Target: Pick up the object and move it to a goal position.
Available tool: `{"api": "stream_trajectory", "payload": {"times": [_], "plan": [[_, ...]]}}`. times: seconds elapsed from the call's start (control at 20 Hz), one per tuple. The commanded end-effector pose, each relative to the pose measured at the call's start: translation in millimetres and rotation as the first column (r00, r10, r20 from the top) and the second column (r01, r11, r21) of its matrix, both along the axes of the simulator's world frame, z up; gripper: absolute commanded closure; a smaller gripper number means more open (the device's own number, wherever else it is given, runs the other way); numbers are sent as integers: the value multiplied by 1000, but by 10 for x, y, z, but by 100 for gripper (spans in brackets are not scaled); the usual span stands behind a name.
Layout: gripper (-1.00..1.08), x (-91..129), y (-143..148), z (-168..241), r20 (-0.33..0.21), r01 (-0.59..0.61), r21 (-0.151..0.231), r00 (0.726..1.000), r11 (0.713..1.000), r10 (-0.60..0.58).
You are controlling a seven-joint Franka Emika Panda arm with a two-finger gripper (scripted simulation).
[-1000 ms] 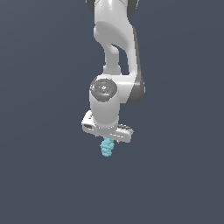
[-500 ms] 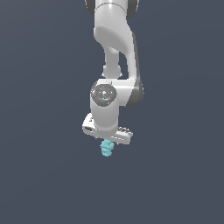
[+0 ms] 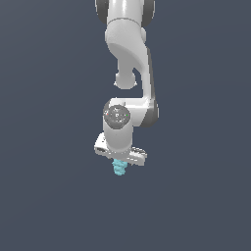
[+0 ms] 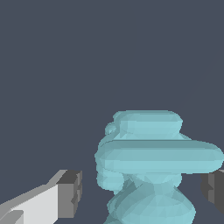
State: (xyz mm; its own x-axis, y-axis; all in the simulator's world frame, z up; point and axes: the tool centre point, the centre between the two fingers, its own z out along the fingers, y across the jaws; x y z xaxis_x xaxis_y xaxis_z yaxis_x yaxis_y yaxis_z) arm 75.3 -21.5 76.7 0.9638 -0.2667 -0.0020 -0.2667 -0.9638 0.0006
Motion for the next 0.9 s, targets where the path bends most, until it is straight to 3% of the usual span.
{"api": "stream_trajectory", "payload": {"times": [0.0,0.05,0.85], "plan": [[-92,13,-1,7,2,0,0,1000,1000,0],[108,13,-1,7,2,0,0,1000,1000,0],[108,-32,57,14,2,0,0,1000,1000,0]]}}
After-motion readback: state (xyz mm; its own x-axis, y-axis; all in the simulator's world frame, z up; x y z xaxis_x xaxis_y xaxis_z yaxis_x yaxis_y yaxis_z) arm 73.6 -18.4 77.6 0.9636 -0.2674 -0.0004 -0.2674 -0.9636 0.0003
